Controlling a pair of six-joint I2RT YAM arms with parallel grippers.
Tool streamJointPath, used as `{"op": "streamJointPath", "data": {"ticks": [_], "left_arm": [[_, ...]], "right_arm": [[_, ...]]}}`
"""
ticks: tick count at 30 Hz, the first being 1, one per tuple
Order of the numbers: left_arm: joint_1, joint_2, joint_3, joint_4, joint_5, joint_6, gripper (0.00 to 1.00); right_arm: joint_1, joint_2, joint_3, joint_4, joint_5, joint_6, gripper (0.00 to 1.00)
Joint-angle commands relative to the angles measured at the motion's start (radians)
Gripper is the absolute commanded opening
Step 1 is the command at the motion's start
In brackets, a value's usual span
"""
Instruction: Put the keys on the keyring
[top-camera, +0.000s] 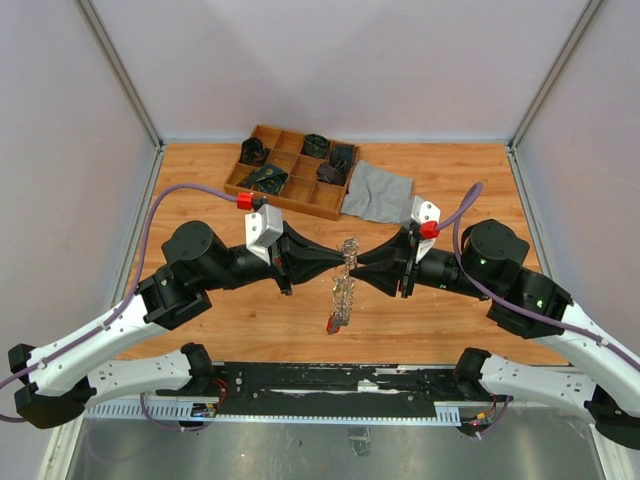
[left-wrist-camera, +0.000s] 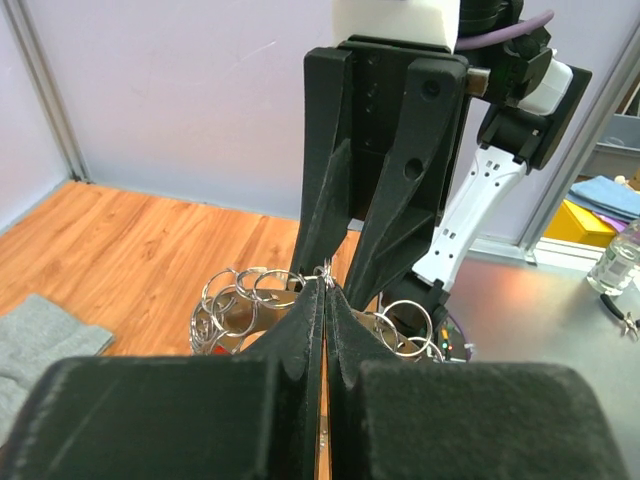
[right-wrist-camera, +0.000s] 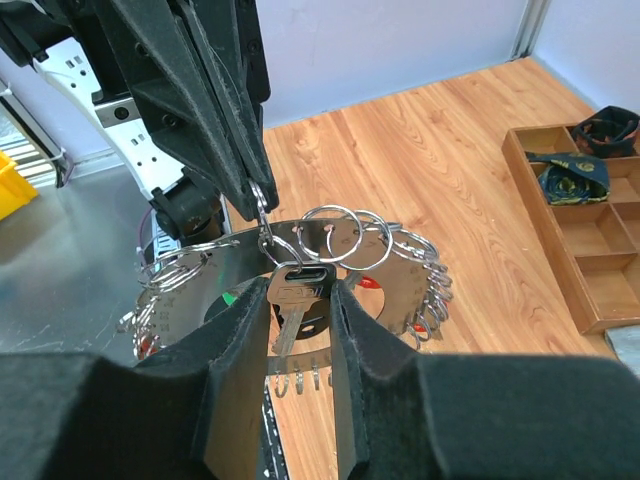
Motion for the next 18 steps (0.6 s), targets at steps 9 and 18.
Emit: {"op": "streamJointPath", "data": {"ticks": [9, 18], "left_arm": [[-0.009, -0.004, 0.023, 0.073, 0.018, -0.004, 0.01], [-0.009, 0.022, 0.03, 0.051, 0.031, 0.01, 0.01]], "right_arm": [[0.006, -0.029, 0.014, 0.027, 0.035, -0.012, 0.07], [0.005, -0.012, 0.038, 0.01, 0.01, -0.017, 0.07]]}}
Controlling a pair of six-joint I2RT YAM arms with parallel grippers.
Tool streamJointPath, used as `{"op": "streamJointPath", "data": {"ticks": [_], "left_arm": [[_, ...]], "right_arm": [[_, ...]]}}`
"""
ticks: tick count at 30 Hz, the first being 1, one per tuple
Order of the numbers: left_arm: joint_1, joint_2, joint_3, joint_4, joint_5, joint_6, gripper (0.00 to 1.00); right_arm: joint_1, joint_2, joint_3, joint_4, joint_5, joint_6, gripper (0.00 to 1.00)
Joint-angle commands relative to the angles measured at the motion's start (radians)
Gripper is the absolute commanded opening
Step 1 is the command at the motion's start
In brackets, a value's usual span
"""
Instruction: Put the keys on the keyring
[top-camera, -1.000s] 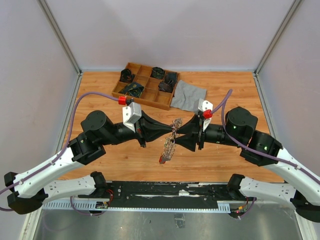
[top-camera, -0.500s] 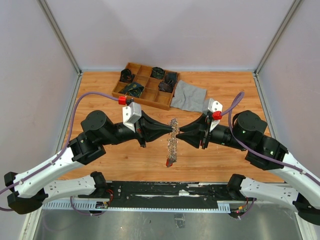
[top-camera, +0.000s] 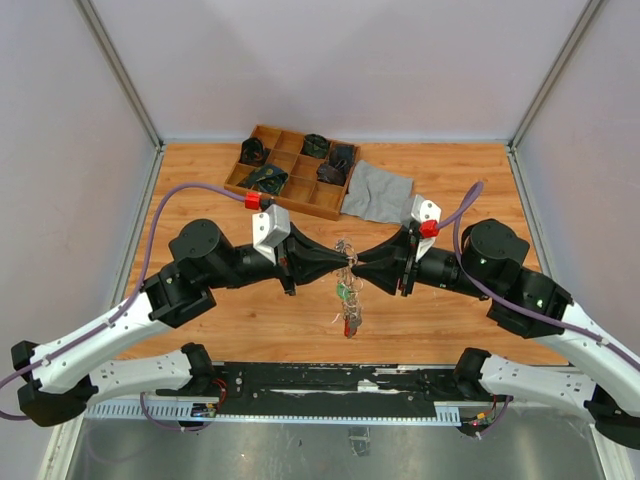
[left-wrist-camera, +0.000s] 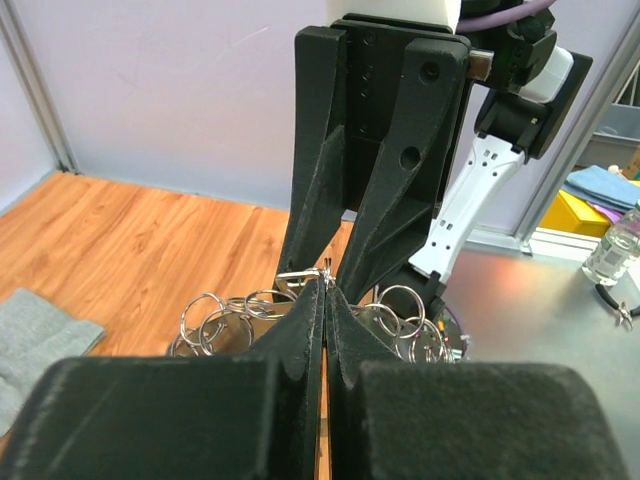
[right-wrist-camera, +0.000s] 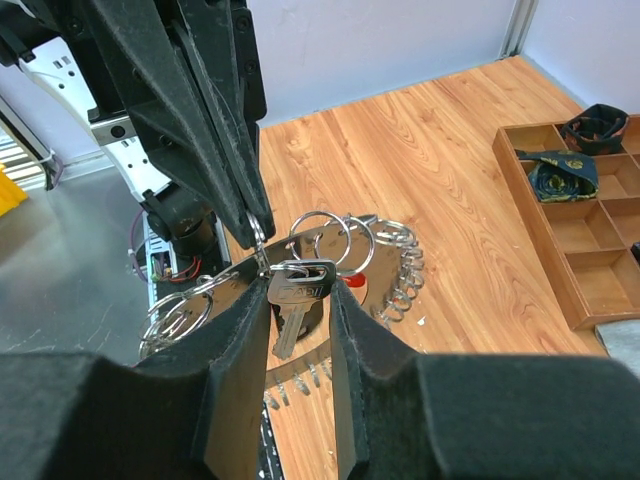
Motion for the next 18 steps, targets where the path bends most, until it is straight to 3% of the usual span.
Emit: {"op": "streamJointPath", "data": {"ticks": [1, 18], "left_arm": [[-0.01, 0.006, 0.03, 0.046, 0.014, 0.014, 0.01], [-0.01, 0.007, 0.04, 0.017, -0.02, 0.045, 0.01]], "right_arm": [[0.005, -0.006, 0.036, 0.003, -0.013, -0.013, 0.06], [0.006, -0.029, 0.073, -0.097, 0.025, -0.044, 0.03]]}}
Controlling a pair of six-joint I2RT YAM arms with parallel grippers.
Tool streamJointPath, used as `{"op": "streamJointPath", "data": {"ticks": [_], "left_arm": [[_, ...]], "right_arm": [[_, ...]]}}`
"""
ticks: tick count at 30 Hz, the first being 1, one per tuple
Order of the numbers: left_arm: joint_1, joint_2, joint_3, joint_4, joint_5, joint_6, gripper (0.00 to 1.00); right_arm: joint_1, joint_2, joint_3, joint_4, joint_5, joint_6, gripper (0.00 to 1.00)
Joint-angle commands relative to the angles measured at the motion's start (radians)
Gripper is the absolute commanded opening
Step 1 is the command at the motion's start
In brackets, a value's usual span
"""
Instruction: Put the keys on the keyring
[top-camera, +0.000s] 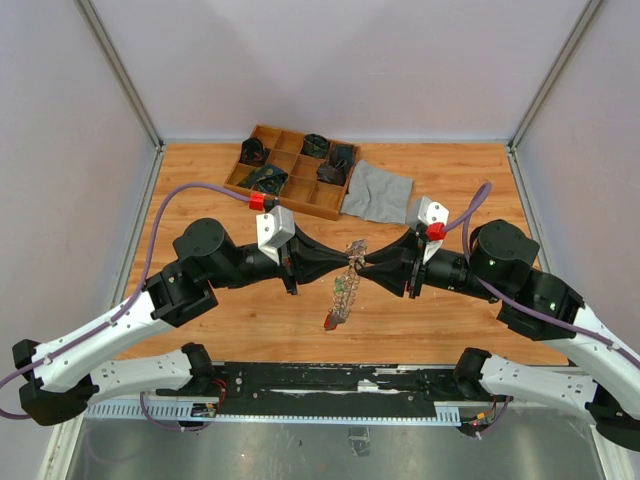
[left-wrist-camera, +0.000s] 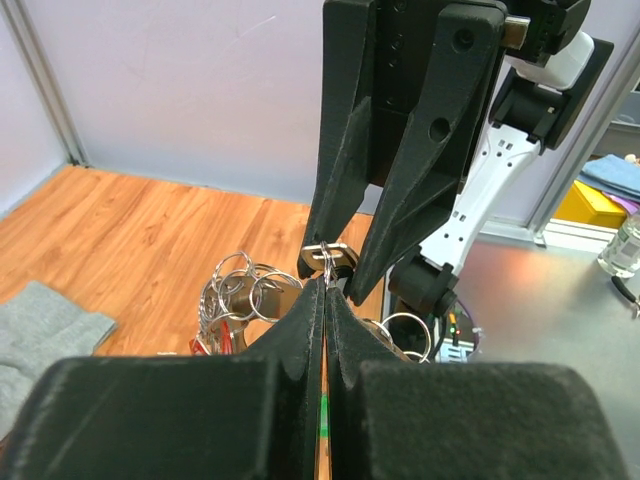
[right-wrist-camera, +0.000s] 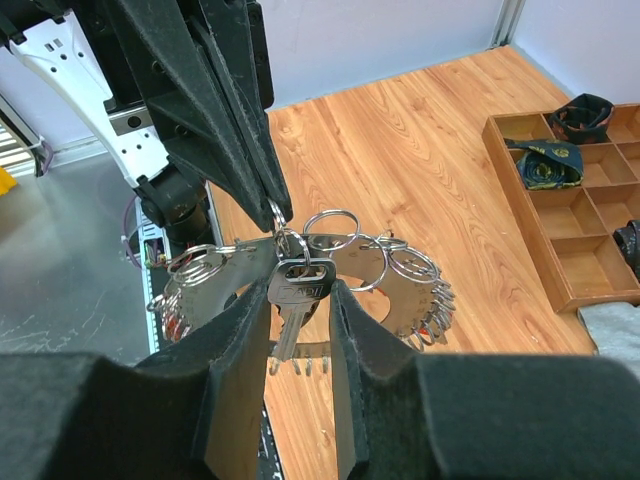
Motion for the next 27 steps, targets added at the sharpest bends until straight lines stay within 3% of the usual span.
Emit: {"op": "streamJointPath", "data": {"ticks": [1, 27], "left_arm": [[-0.01, -0.006, 0.039, 0.033, -0.012, 0.017, 0.01], [-0.009, 0.004, 0.045, 0.002, -0.006, 0.043, 0.01]], "right_arm": [[0.005, -0.019, 0.035, -0.016, 0.019, -0.02, 0.02], [0.005, 0.011, 0.084, -0.082, 0.014, -0.014, 0.01]]}}
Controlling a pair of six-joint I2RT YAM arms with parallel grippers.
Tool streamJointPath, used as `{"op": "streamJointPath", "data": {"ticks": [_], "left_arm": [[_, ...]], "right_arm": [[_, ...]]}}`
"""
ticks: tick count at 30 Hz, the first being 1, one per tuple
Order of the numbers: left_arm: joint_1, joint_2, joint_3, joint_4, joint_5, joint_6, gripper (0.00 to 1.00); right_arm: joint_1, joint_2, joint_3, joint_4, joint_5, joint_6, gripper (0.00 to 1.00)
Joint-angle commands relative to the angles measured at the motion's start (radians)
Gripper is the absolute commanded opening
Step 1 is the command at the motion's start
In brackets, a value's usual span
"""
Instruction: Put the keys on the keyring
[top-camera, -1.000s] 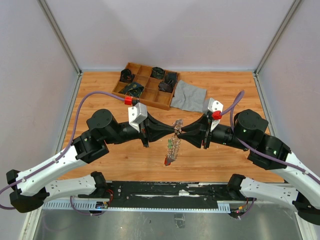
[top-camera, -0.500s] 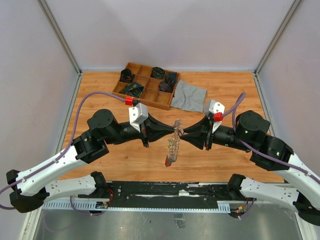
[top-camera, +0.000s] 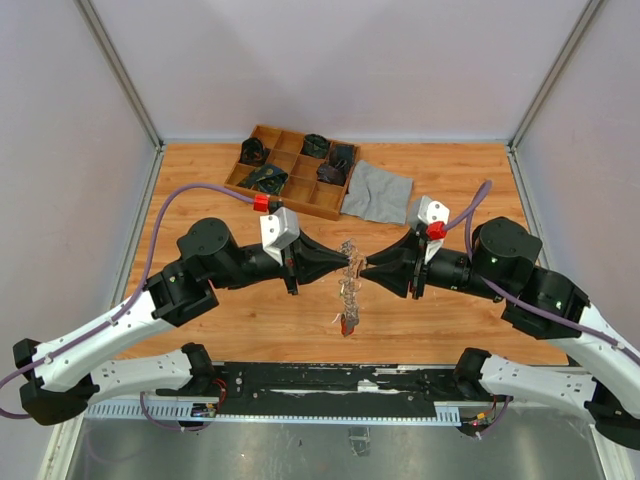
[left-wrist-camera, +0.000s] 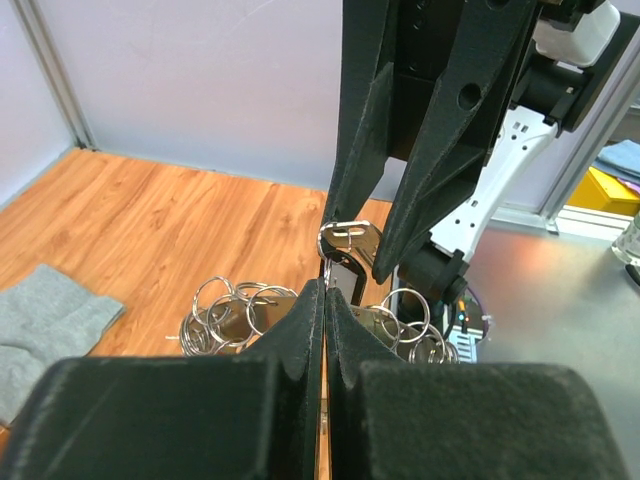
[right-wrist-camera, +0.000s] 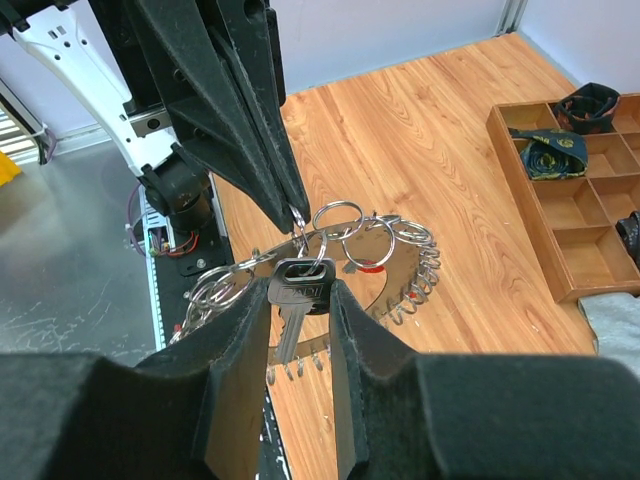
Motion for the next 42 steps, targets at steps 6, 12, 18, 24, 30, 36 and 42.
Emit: {"op": "streamJointPath", "data": {"ticks": [6, 12, 18, 24, 30, 36, 42], "left_arm": [[-0.009, 0.007, 0.049, 0.03, 0.012, 0.025, 0.0], [-0.009, 0.006, 0.05, 0.027, 0.016, 0.028, 0.01], [-0.01, 0.0, 0.048, 0.028, 0.018, 0.026, 0.01], [-0.01, -0.002, 0.046, 0.038, 0.037, 0.021, 0.01], [-0.01, 0.01, 0.042, 0.047, 0.059, 0.012, 0.01], [-0.009, 0.004, 0.038, 0.034, -0.001, 0.021, 0.01], [-0.01, 0.015, 0.041, -0.003, -0.103, 0.031, 0.01]], "right_arm": [[0.005, 0.031, 0.064, -0.054, 0.01, 0.003, 0.01], [0.005, 0.047, 0.071, -0.074, 0.018, 0.014, 0.01], [0.005, 0.051, 0.07, -0.089, 0.042, 0.012, 0.01], [0.005, 0.048, 0.063, -0.085, 0.066, 0.003, 0.01], [0.005, 0.051, 0.058, -0.037, 0.047, -0.013, 0.01], [0.005, 0.041, 0.043, -0.037, 0.048, -0.017, 0.04], [0.005, 0.009, 0.011, -0.051, 0.102, -0.024, 0.4]]}}
